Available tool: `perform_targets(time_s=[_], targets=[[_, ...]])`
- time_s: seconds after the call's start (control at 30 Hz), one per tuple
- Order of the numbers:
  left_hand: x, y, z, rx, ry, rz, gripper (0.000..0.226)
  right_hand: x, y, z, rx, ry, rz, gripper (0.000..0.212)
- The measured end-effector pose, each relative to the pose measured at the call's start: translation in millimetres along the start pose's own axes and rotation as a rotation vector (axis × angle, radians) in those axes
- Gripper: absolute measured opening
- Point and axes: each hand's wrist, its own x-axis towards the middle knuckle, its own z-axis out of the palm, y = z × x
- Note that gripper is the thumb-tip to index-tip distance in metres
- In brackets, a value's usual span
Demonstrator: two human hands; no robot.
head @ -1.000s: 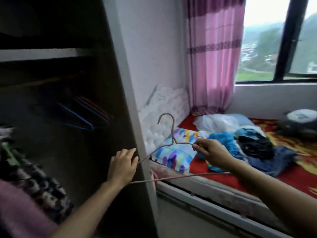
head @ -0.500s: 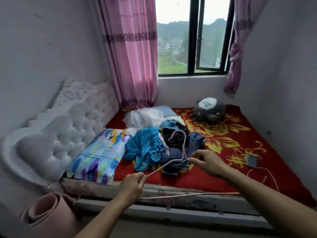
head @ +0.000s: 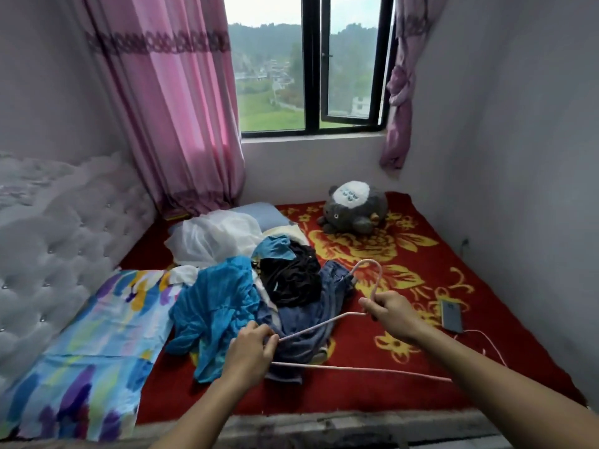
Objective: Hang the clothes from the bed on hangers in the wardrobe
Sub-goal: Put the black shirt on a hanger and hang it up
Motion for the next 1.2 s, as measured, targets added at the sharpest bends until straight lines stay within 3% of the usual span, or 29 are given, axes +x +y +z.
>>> perform_targets(time_s=[0.2, 0.43, 0.7, 0.87, 0.97, 1.03, 1.13, 1.2], targets=[[119.7, -26.9, 8.7, 0.096, -0.137, -0.026, 0.015, 94.5, 13.9, -16.1, -0.007, 0.112, 0.169, 0.039], [191.0, -47.3, 73.6, 0.121, -0.344, -0.078, 0.02, 194.6, 91.5, 6.9, 0.079, 0.193, 0.442, 0.046], [261.6, -97.6, 157.4, 0.134, -0.502, -0.272, 0.022, 333.0, 199.7, 93.9, 0.143, 0.132, 0.754, 0.043], [292.7, -131.9, 224.2, 0.128, -0.606, -0.423, 0.025, 403.1, 263.6, 151.6, 0.321, 0.154, 0.962, 0.054], [311.4, -149.4, 262.0, 0.147, -0.657, -0.428, 0.025, 435.8, 283.8, 174.0, 0.48, 0.223, 1.013, 0.04], [333.0, -163.1, 283.4, 0.18, -0.626, -0.405, 0.033, 453.4, 300.9, 186.0, 0.513, 0.26, 1.013, 0.037], [383.0, -185.2, 312.6, 0.244, -0.383, -0.346, 0.057, 465.1, 326.6, 206.3, 0.538, 0.242, 1.021, 0.038], [418.2, -200.6, 328.5, 0.237, -0.268, -0.307, 0.073, 460.5, 344.7, 220.2, 0.312, 0.145, 1.015, 0.043]])
